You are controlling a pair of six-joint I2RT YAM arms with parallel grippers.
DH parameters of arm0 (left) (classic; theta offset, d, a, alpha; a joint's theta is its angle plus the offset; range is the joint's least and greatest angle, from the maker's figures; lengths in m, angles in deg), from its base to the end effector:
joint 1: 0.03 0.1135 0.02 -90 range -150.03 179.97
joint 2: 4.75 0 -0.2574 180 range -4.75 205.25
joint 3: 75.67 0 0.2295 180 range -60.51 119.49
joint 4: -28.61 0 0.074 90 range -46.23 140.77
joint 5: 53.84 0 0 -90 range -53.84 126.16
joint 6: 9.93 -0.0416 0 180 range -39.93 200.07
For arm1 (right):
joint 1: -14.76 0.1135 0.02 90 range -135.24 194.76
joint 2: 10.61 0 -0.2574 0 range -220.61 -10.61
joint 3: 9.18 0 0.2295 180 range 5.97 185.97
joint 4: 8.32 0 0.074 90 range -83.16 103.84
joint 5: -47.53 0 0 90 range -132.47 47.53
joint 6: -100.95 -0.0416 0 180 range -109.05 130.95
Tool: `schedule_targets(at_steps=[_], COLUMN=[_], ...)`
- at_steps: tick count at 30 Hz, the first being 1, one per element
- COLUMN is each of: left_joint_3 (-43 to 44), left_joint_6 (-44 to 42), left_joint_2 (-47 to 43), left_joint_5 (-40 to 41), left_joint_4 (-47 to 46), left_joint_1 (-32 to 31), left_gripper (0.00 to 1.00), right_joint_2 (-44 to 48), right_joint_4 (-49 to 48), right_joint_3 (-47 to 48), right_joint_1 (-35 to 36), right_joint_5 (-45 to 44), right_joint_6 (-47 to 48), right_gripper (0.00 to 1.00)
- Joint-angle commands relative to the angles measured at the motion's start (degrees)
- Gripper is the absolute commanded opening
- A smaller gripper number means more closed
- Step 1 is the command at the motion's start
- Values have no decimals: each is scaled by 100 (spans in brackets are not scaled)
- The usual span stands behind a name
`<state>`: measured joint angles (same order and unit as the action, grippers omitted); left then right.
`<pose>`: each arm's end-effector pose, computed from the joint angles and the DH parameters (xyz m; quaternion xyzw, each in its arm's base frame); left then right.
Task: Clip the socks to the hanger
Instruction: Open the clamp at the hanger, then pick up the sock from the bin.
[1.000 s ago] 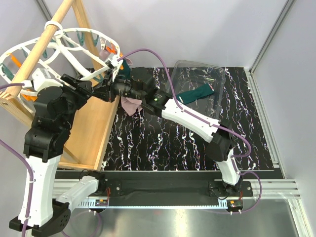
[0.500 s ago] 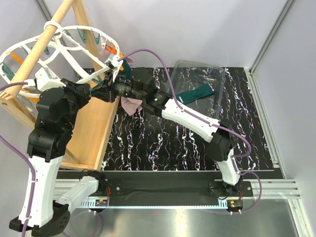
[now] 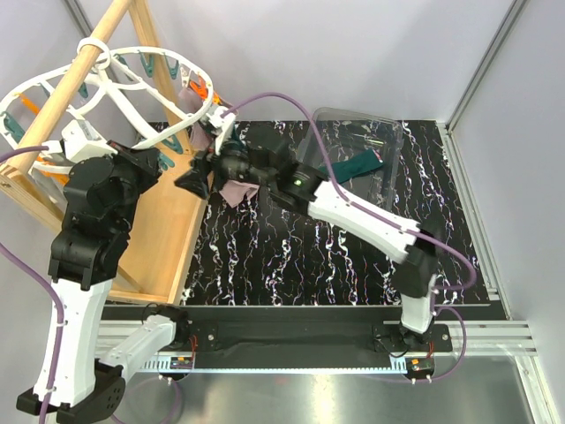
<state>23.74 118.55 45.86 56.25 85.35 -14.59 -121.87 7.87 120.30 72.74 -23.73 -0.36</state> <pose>0.1196 -0.0163 0.4695 -0.2659 0.7030 -0.1709 0.6371 0.2244 0.3841 0.4292 -0.3790 0.5828 0.4966 0.5198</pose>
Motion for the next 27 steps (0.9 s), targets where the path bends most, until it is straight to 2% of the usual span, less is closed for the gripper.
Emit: schedule_targets(at_steps=[1, 2, 3, 6, 9, 14, 15, 17, 18, 23, 26, 27], left_joint_3=[-40, -49, -31, -31, -84, -14, 4, -40, -57, -163, -189, -216], left_joint_6=[63, 63, 63, 63, 72, -59, -77, -95, -104, -218, -253, -253], left_joint_2=[-43, -34, -8, -25, -113, -157, -157, -183, -192, -174, -113, -87], left_joint_5=[64, 47, 47, 12, -15, 12, 12, -41, -67, -155, -181, -190], left_joint_4=[-370, -370, -353, -344, -405, -318, -300, -291, -300, -335, -335, -344], left_joint_1=[7, 15, 7, 15, 7, 15, 15, 15, 15, 15, 15, 15], left_gripper=[0, 0, 0, 0, 0, 0, 0, 0, 0, 0, 0, 0], right_joint_2=[1131, 1333, 1701, 2195, 2302, 2092, 1882, 1487, 1354, 355, -541, -789], right_joint_4=[389, 336, 301, 204, 387, 1002, 1152, 1670, 1793, 2005, 2882, 3163], right_joint_3=[-784, -1041, -1287, -2044, -2327, -2257, -2169, -1809, -1626, -1326, -492, 50], right_joint_1=[21, 12, 12, -137, -733, -2094, -2228, -2692, -2860, -3512, -3776, -3880], right_joint_5=[-1070, -1362, -2156, -3573, -4298, -4668, -4948, -5257, -5389, -5670, -5698, -5741], right_joint_6=[514, 603, 665, 990, 974, 104, -54, -721, -1254, -2620, -3472, -3883], right_gripper=[74, 75, 77, 80, 80, 81, 89, 93, 94, 96, 99, 100])
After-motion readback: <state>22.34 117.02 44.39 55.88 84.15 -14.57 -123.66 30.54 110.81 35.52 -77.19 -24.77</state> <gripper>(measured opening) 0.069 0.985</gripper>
